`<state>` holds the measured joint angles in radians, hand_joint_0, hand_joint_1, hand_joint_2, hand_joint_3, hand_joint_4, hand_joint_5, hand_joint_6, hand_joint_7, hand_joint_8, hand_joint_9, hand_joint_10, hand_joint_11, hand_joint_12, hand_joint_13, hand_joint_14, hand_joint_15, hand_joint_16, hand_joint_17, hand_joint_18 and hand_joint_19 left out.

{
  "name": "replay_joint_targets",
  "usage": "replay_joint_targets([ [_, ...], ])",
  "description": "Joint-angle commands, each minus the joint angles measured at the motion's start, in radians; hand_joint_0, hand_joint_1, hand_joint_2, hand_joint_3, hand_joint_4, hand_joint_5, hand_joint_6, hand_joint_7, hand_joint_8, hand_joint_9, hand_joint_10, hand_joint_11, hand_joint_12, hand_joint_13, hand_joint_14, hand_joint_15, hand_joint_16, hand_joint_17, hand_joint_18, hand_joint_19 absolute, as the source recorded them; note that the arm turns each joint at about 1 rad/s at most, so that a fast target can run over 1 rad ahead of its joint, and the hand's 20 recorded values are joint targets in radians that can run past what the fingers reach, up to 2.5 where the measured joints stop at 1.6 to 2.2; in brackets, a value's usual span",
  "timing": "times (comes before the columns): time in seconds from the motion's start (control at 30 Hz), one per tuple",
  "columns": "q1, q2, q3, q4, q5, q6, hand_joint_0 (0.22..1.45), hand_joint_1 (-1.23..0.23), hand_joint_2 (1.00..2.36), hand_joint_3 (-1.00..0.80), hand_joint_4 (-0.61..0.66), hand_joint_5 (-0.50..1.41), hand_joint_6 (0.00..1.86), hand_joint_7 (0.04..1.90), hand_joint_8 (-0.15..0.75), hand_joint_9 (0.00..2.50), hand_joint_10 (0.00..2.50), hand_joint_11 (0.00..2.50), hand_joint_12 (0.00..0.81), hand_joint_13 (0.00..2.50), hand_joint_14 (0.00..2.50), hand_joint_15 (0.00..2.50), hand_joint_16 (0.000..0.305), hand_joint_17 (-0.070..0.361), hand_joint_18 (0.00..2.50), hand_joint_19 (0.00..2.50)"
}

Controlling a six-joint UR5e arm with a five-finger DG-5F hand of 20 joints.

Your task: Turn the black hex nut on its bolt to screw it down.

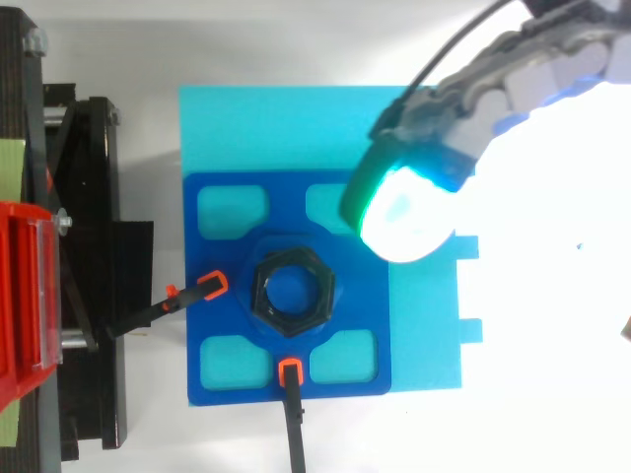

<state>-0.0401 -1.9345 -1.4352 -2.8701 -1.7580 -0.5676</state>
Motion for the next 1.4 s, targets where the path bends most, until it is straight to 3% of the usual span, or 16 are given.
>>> replay_joint_targets([
  [0.0, 0.011, -0.015, 0.027, 0.002, 0.005, -0.043, 0.56, -0.50, 1.00, -0.48, 0.16, -0.20, 0.50, 0.66, 0.245, 0.51, 0.00, 0.03, 0.246, 0.42, 0.00, 0.00, 0.048, 0.108, 0.46, 0.49],
  [0.07, 0.016, -0.015, 0.027, 0.005, 0.012, -0.068, 0.56, -0.50, 1.00, -0.48, 0.16, -0.20, 0.50, 0.66, 0.244, 0.51, 0.00, 0.03, 0.245, 0.42, 0.00, 0.00, 0.048, 0.108, 0.46, 0.49],
  [0.17, 0.028, -0.015, 0.027, 0.006, 0.037, -0.161, 0.56, -0.50, 1.00, -0.48, 0.16, -0.20, 0.50, 0.66, 0.243, 0.51, 0.00, 0.03, 0.244, 0.44, 0.00, 0.01, 0.048, 0.107, 0.48, 0.49],
  [0.3, 0.040, -0.015, 0.027, 0.005, 0.052, -0.239, 0.56, -0.50, 1.00, -0.48, 0.16, -0.20, 0.50, 0.66, 0.243, 0.52, 0.00, 0.04, 0.243, 0.44, 0.00, 0.02, 0.048, 0.107, 0.48, 0.50],
  [0.43, 0.051, -0.017, 0.027, 0.006, 0.064, -0.357, 0.56, -0.50, 1.00, -0.48, 0.17, -0.20, 0.50, 0.66, 0.241, 0.52, 0.00, 0.04, 0.241, 0.44, 0.00, 0.02, 0.048, 0.107, 0.49, 0.50],
  [0.5, 0.060, -0.015, 0.027, 0.012, 0.083, -0.448, 0.56, -0.50, 1.00, -0.48, 0.17, -0.19, 0.50, 0.66, 0.240, 0.52, 0.00, 0.05, 0.241, 0.44, 0.00, 0.03, 0.048, 0.107, 0.49, 0.50],
  [0.57, 0.063, -0.015, 0.027, 0.012, 0.086, -0.465, 0.56, -0.50, 1.00, -0.48, 0.18, -0.19, 0.50, 0.67, 0.240, 0.52, 0.00, 0.05, 0.241, 0.45, 0.00, 0.03, 0.047, 0.107, 0.49, 0.50],
  [0.67, 0.081, -0.015, 0.027, 0.014, 0.095, -0.561, 0.56, -0.50, 1.00, -0.48, 0.18, -0.19, 0.50, 0.68, 0.239, 0.51, 0.00, 0.06, 0.240, 0.45, 0.00, 0.04, 0.048, 0.107, 0.50, 0.51],
  [0.73, 0.086, -0.017, 0.027, 0.014, 0.097, -0.577, 0.56, -0.50, 1.00, -0.48, 0.18, -0.19, 0.50, 0.68, 0.238, 0.51, 0.00, 0.07, 0.241, 0.46, 0.00, 0.04, 0.048, 0.107, 0.50, 0.51],
  [0.8, 0.104, -0.034, 0.029, 0.015, 0.109, -0.635, 0.56, -0.50, 1.00, -0.48, 0.18, -0.18, 0.50, 0.68, 0.238, 0.51, 0.00, 0.07, 0.242, 0.46, 0.00, 0.05, 0.048, 0.107, 0.50, 0.50],
  [1.0, 0.126, -0.067, 0.038, 0.037, 0.115, -0.657, 0.56, -0.50, 1.00, -0.48, 0.19, -0.17, 0.50, 0.75, 0.227, 0.50, 0.01, 0.12, 0.242, 0.46, 0.00, 0.07, 0.048, 0.107, 0.50, 0.51],
  [1.17, 0.140, -0.116, 0.118, 0.061, 0.107, -0.675, 0.56, -0.50, 1.00, -0.48, 0.19, -0.17, 0.50, 0.76, 0.220, 0.49, 0.00, 0.11, 0.240, 0.45, 0.00, 0.07, 0.048, 0.107, 0.50, 0.51],
  [1.27, 0.141, -0.178, 0.182, 0.032, 0.074, -0.678, 0.56, -0.50, 1.00, -0.48, 0.21, -0.16, 0.50, 0.81, 0.219, 0.48, 0.00, 0.12, 0.240, 0.45, 0.00, 0.07, 0.048, 0.108, 0.50, 0.52],
  [1.37, 0.143, -0.184, 0.190, 0.032, 0.064, -0.681, 0.56, -0.50, 1.00, -0.48, 0.22, -0.15, 0.50, 0.84, 0.218, 0.48, 0.00, 0.13, 0.240, 0.45, 0.00, 0.07, 0.048, 0.107, 0.50, 0.52],
])
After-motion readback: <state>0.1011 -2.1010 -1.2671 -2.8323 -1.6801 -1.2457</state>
